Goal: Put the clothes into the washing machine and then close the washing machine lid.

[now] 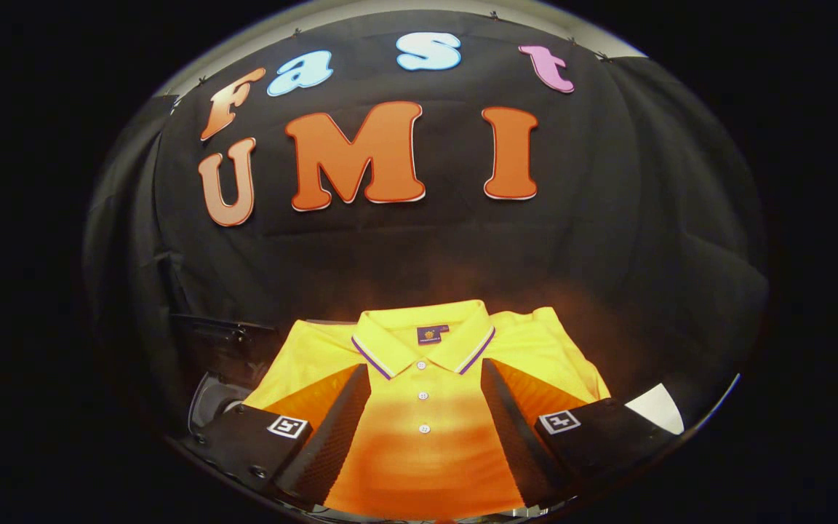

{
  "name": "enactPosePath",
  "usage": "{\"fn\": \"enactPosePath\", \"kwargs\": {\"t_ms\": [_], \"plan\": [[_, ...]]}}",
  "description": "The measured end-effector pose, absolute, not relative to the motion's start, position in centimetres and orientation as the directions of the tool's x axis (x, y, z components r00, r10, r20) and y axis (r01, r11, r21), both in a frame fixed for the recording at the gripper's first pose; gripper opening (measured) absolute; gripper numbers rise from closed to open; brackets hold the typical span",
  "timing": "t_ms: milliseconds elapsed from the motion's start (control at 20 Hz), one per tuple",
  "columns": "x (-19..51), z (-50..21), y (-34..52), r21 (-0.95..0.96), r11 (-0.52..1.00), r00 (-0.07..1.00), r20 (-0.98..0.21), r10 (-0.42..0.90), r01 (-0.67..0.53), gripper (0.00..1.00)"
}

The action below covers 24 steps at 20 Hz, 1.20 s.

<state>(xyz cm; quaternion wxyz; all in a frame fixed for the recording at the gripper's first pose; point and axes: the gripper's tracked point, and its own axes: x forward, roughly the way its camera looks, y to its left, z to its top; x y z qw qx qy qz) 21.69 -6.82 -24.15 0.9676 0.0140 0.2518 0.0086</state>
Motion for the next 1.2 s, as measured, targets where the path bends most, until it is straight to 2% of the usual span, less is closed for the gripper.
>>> {"fn": "enactPosePath", "kwargs": {"t_ms": [350,850,1000,1050,1200], "plan": [[23.6,-28.7,-7.6,0.026,1.000,0.794,-0.608,0.005,0.014,0.99],[23.7,-30.9,-7.3,-0.021,1.000,0.692,-0.722,-0.010,-0.007,0.99],[23.7,-30.7,-6.8,-0.016,1.000,0.689,-0.725,-0.008,-0.005,0.82],[23.7,-30.7,-6.5,-0.023,1.000,0.691,-0.723,-0.009,-0.012,0.58],[23.8,-30.7,-6.0,-0.046,0.998,0.686,-0.728,-0.010,-0.033,0.32]]}}
